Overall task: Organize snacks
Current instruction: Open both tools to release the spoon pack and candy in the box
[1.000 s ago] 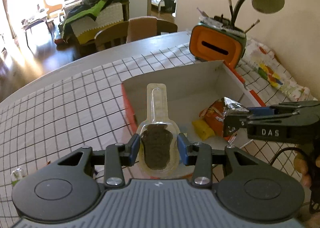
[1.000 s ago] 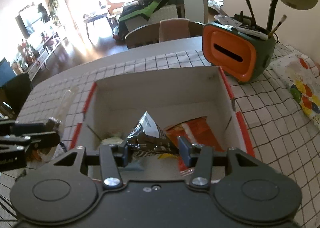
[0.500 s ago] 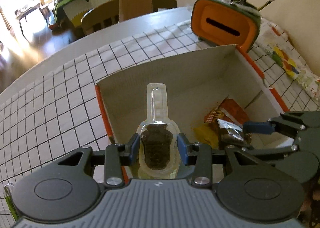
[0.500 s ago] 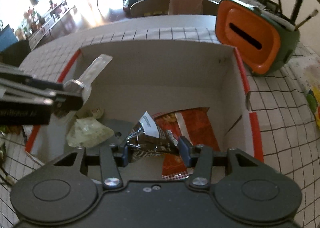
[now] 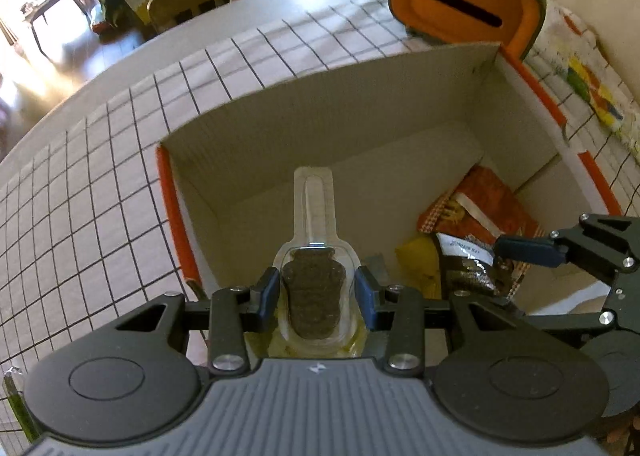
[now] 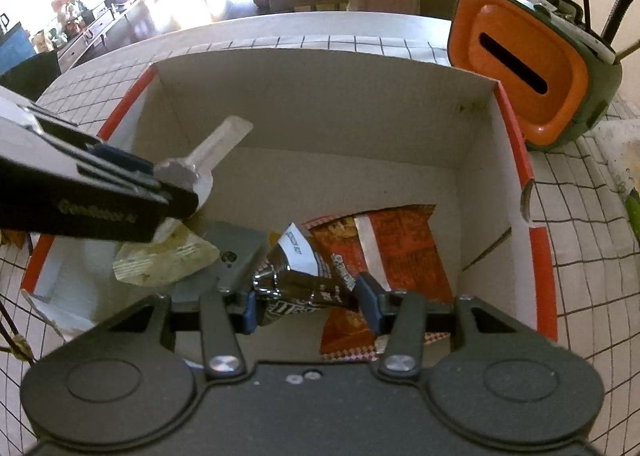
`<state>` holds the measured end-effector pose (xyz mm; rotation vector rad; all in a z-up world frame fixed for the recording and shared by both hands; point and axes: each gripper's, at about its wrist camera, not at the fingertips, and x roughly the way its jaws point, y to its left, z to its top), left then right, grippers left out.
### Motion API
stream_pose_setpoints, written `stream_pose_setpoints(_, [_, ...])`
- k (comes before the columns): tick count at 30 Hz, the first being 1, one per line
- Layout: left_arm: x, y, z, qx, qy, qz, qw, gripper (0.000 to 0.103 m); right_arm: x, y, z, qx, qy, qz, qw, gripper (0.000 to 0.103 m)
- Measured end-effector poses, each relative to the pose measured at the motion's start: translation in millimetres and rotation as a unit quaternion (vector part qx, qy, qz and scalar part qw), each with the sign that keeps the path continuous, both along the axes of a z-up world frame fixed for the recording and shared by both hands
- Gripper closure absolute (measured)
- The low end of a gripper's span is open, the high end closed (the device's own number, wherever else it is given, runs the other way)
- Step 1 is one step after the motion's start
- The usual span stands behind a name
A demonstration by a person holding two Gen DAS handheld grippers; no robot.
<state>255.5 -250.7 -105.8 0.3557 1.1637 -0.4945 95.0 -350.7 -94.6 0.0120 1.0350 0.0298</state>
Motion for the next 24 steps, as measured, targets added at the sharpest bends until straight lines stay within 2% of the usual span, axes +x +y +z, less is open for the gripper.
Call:
stream_pose_setpoints(6, [0, -1, -10, 0.014, 0.004, 0.003, 0.9999, 0.063, 2, -5, -4, 0.009, 0.01, -0.012, 1.0, 0.055])
stream_pose_setpoints(11, [-5, 1, -5, 0.01, -0.014, 0.004, 0.9999, 0.062, 2, -12, -3, 0.025, 0.008, -0.024, 0.999, 0.054])
stream_pose_setpoints(16, [-9, 9, 10, -0.014, -0.028, 0.014, 0.9994, 0.051, -3, -18, 3, 0.041, -0.003, -0.028, 0.999, 0.046])
stream_pose_setpoints(24, [-21, 25, 38, -0.045, -0.056, 0.03, 0.9969, 0.046, -17, -32, 28, 0.067, -0.035, -0.038, 0.996, 0.041])
